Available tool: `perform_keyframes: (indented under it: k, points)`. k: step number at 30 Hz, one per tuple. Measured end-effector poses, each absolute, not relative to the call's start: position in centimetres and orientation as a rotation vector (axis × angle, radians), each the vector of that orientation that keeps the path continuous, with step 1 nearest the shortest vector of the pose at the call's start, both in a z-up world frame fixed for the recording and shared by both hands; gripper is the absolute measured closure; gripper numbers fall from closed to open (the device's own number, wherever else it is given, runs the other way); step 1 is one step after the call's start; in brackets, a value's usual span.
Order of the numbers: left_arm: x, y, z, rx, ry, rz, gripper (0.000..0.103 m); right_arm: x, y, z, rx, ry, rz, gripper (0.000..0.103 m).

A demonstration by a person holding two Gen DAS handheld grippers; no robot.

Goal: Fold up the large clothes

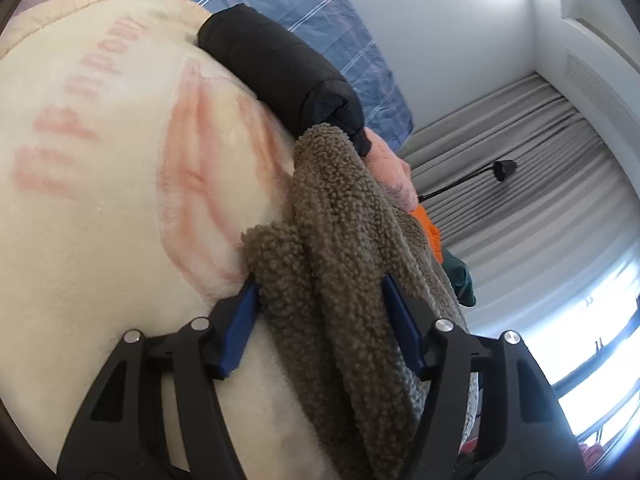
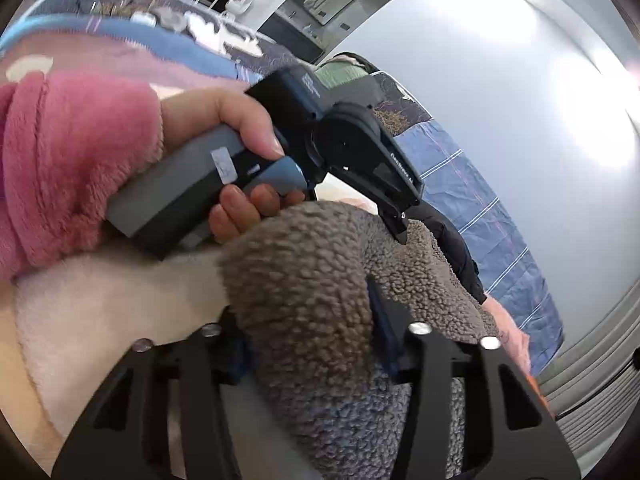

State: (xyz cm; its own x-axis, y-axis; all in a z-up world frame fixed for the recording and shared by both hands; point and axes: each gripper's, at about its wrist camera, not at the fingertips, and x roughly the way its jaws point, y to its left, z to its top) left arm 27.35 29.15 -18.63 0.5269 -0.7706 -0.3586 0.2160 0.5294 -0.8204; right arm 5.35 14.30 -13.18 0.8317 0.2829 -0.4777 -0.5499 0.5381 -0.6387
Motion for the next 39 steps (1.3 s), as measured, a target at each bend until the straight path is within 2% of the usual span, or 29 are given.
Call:
perform_keyframes:
  k: [5,7,11,16,23,27,30,31,32,36,39]
  points:
    - [27.3,27.4,-14.9,-0.757,0.823,-0.61,0.068,6.3,11.6,-9.0,-0.622,0.384,0.532,0.068]
    - [27.0,26.6,-12.8,-0.715,0.804,-0.606,0.072,6.5,10.0,-7.1,-0.537,0.375,0.534,0.069]
    - [26.6,23.2,-6.2,-0.606,0.749,-0.62,0.075,6.3,5.8,-2.6,-0.37,0.323,0.514,0.07]
    - [26.3,15.2,1.9,-0.421,0.688,-0.644,0.075,6.0,-2.3,2.3,-0.133,0.275,0.469,0.07]
    - [27.0,0.5,7.1,-0.202,0.669,-0.703,0.075,5.8,-15.0,4.8,0.131,0.248,0.377,0.07]
    - [28.0,-9.4,6.7,-0.034,0.706,-0.741,0.075,5.8,-22.5,3.6,0.258,0.273,0.299,0.072]
    - [28.9,-16.5,4.3,0.087,0.761,-0.762,0.077,5.9,-27.9,1.0,0.374,0.336,0.246,0.072]
    - [29.0,-18.3,3.2,0.118,0.779,-0.769,0.083,6.0,-29.2,0.0,0.415,0.362,0.236,0.072]
    - [29.4,-20.5,1.6,0.142,0.808,-0.79,0.102,6.2,-31.3,-1.7,0.482,0.405,0.224,0.072]
    - [30.9,-25.7,-4.4,0.167,0.973,-0.862,0.103,6.4,-35.3,-7.5,0.671,0.535,0.233,0.072]
    - [31.2,-26.7,-6.4,0.133,1.027,-0.899,0.103,6.0,-36.4,-9.3,0.721,0.54,0.265,0.07]
